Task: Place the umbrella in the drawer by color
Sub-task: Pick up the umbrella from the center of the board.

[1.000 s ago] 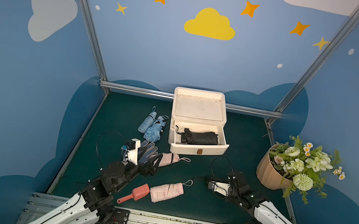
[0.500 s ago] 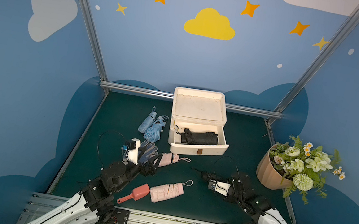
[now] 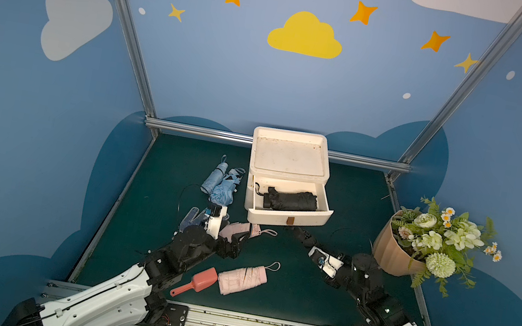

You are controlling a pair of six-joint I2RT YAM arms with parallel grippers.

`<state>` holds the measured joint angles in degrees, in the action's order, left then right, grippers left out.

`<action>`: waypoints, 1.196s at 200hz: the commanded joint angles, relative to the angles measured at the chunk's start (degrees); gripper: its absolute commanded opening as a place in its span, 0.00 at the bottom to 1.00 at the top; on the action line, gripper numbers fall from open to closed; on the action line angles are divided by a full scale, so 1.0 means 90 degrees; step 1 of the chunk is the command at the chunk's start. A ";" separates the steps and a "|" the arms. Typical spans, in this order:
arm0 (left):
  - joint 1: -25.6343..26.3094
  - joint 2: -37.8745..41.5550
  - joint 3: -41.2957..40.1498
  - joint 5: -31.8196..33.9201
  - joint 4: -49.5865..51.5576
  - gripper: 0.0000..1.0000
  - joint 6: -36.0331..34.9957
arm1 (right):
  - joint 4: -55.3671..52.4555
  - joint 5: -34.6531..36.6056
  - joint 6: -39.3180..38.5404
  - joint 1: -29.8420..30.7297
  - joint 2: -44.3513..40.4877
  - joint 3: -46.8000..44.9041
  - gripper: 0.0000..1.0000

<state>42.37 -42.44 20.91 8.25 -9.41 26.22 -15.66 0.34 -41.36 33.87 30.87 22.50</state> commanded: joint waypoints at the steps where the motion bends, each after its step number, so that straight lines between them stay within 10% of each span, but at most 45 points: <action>1: -0.0058 0.0029 0.0194 -0.0233 -0.0337 1.00 -0.0010 | 0.0623 -0.0353 0.1023 0.0197 -0.0160 0.0334 0.00; 59: -0.0092 0.0513 0.0165 -0.0697 -0.1056 1.00 0.0358 | 0.0964 -0.0209 0.1755 0.0592 -0.0655 0.0191 0.00; 107: 0.0101 -0.0832 0.1537 -0.2216 -0.0836 1.00 0.0509 | 0.1191 -0.0196 0.2173 0.0602 -0.0693 0.0224 0.00; 239: 0.1068 -0.3639 0.4042 -0.1526 -0.0108 1.00 0.1260 | 0.1365 -0.0926 0.1557 0.0641 -0.1165 0.0404 0.00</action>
<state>51.44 -72.36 54.50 -5.72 -13.15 34.83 -10.04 -6.79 -25.58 39.22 21.54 23.46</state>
